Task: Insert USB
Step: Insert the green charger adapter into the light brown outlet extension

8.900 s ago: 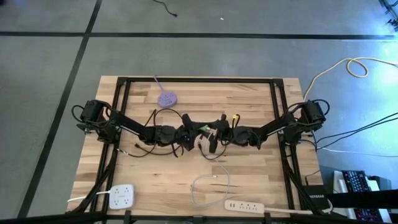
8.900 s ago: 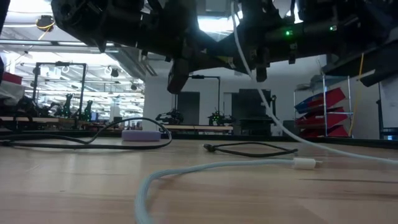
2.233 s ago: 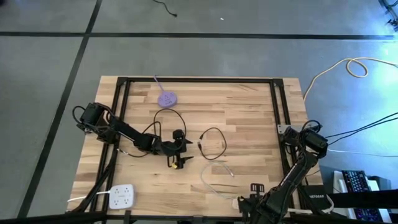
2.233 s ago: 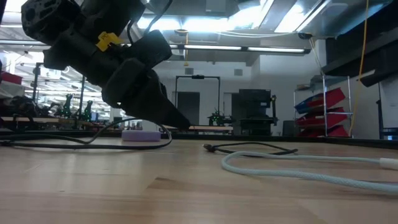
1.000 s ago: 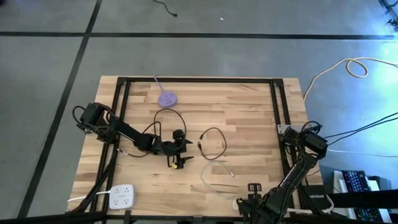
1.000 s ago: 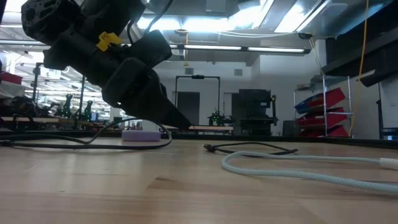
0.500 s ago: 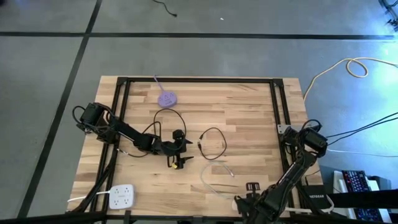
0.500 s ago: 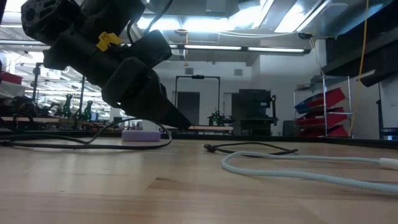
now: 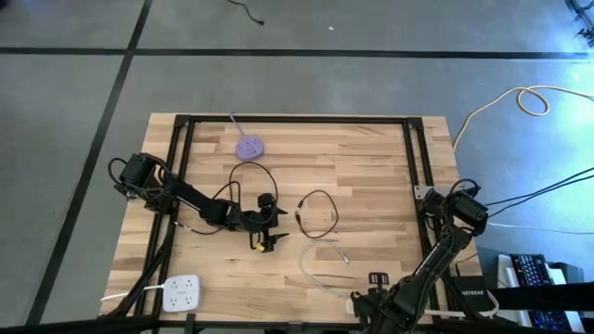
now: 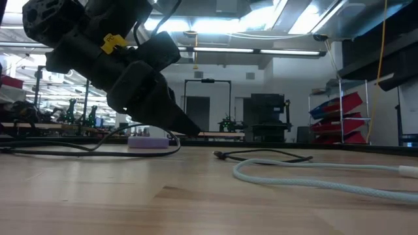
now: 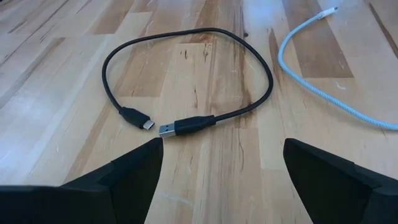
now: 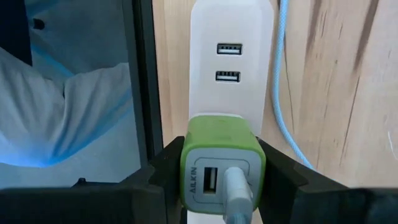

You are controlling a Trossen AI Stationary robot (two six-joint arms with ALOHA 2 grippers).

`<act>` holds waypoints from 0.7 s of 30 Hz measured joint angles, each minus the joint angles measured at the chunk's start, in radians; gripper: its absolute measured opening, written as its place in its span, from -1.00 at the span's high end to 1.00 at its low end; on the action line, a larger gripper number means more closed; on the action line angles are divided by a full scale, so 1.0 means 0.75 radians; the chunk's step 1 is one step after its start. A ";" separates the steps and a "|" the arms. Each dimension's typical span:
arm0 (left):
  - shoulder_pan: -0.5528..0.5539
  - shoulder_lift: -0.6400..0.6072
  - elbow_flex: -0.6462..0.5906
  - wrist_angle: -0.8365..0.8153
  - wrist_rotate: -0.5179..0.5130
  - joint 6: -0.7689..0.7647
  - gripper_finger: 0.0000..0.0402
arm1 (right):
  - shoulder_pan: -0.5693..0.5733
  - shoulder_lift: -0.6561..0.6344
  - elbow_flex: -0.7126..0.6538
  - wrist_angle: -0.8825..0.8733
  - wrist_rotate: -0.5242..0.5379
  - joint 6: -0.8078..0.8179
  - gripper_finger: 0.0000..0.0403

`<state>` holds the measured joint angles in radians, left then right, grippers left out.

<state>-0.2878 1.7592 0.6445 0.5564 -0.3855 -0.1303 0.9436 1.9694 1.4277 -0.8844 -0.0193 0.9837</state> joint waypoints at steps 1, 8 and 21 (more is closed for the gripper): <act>-0.001 0.000 0.000 0.000 0.000 0.000 -0.57 | 0.000 0.000 0.000 -0.003 -0.002 -0.001 0.37; -0.001 0.000 0.000 0.000 0.000 0.001 -0.57 | -0.002 0.000 0.001 -0.032 -0.001 -0.003 0.38; 0.003 0.000 -0.001 0.000 -0.002 0.033 -0.57 | -0.006 0.001 0.005 -0.225 0.088 -0.043 0.38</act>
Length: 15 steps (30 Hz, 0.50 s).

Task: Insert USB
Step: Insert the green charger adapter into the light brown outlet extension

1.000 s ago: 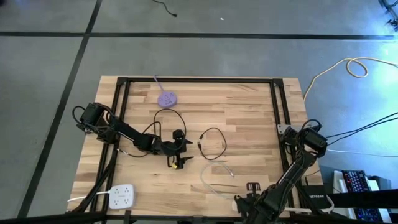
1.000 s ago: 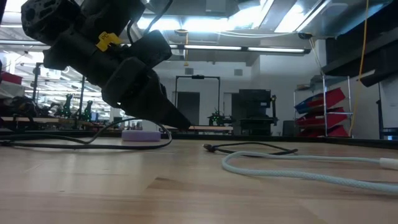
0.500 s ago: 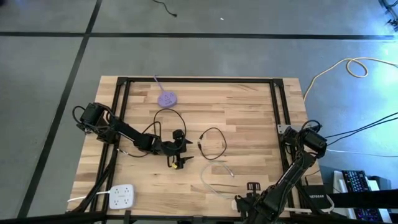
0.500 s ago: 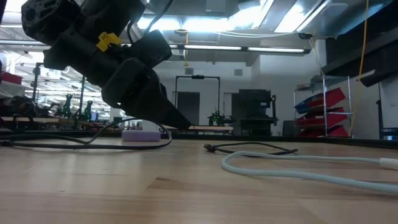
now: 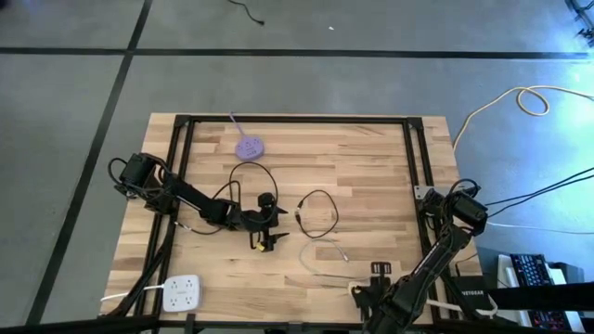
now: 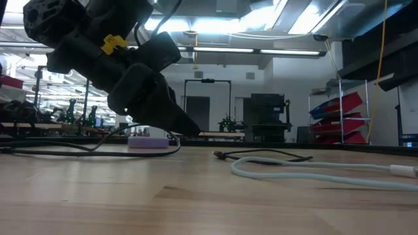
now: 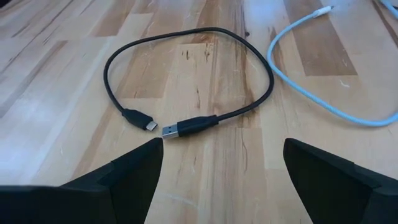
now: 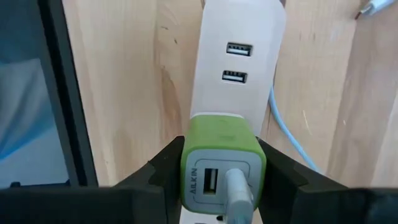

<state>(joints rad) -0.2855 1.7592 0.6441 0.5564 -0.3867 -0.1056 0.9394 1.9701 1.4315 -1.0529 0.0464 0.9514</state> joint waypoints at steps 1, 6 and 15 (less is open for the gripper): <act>0.000 0.000 0.000 0.000 0.001 0.000 -0.57 | -0.003 0.000 -0.001 0.011 -0.004 -0.008 0.38; 0.000 0.000 0.000 0.000 0.001 0.000 -0.57 | -0.014 -0.001 -0.001 0.070 -0.021 -0.019 0.38; 0.000 0.000 0.000 0.000 0.001 0.001 -0.57 | -0.015 0.004 0.023 -0.003 0.000 0.030 0.27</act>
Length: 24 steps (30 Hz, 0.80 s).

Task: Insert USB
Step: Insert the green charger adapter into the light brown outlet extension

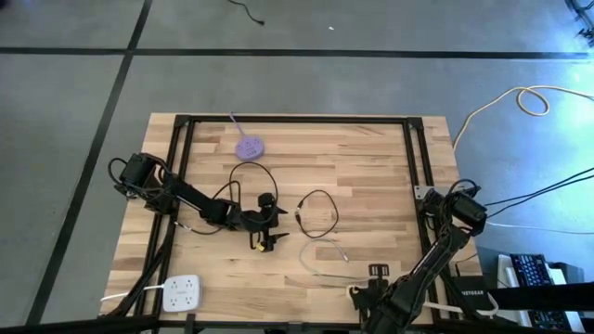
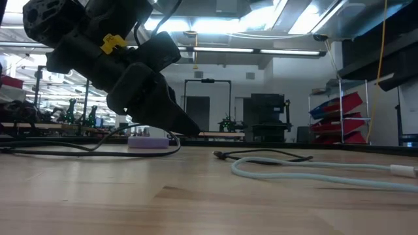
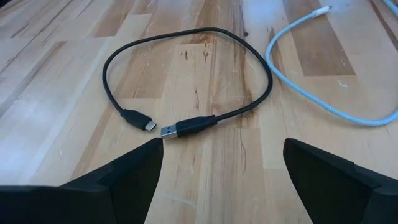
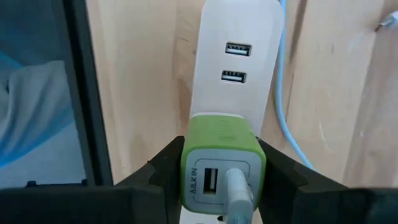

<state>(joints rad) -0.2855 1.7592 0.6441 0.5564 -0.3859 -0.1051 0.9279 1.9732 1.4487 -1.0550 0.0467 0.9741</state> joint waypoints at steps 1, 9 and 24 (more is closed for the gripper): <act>0.000 0.000 0.000 0.000 0.000 0.000 -0.57 | -0.001 0.002 0.007 -0.025 0.013 0.017 0.18; 0.000 0.000 0.000 0.000 0.001 -0.005 -0.57 | 0.001 0.001 0.159 -0.119 0.046 0.048 -0.41; 0.000 0.000 0.000 0.000 0.001 -0.015 -0.57 | 0.040 -0.004 0.273 -0.231 0.008 0.028 0.35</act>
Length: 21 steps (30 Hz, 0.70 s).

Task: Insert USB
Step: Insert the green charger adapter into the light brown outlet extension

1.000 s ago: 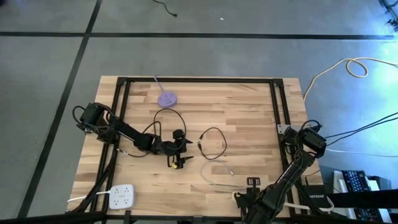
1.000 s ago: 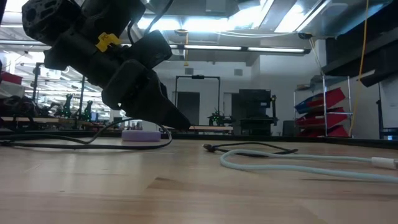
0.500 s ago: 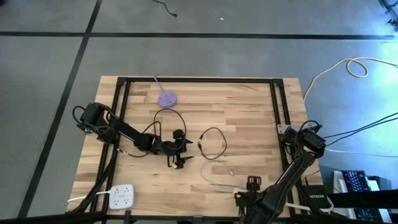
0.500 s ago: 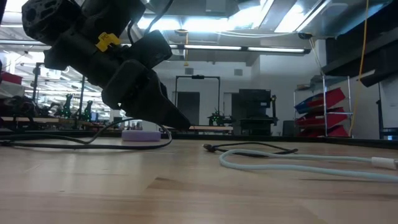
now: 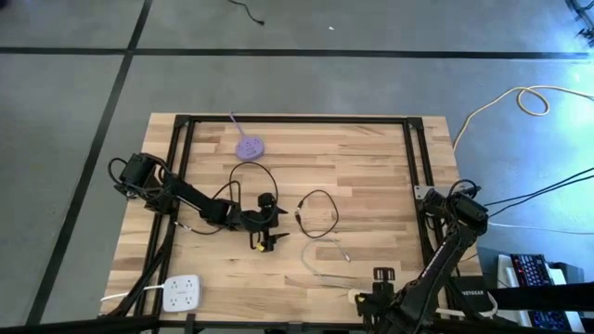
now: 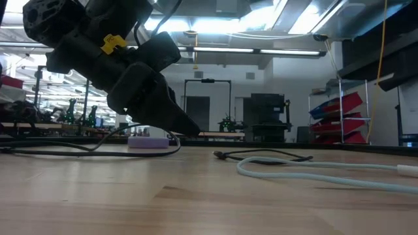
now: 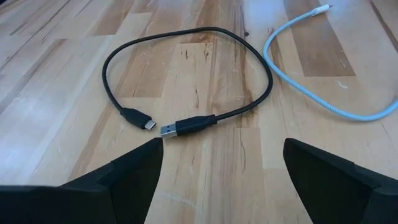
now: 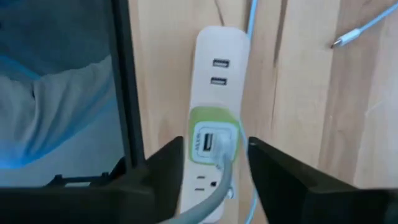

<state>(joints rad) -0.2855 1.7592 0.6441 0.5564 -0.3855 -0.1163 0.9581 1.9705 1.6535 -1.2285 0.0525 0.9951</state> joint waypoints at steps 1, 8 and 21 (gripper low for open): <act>0.000 0.000 0.000 0.000 0.000 0.000 -0.57 | 0.000 0.000 -0.001 0.000 0.000 0.000 0.41; -0.004 0.000 0.000 0.000 0.000 -0.009 -0.57 | -0.002 -0.001 -0.001 -0.015 0.010 0.010 0.58; -0.004 0.000 0.000 0.000 0.000 -0.009 -0.57 | -0.003 -0.001 0.000 -0.030 0.010 0.036 0.54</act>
<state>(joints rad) -0.2886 1.7592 0.6441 0.5564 -0.3855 -0.1230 0.9562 1.9697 1.6533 -1.2510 0.0597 1.0218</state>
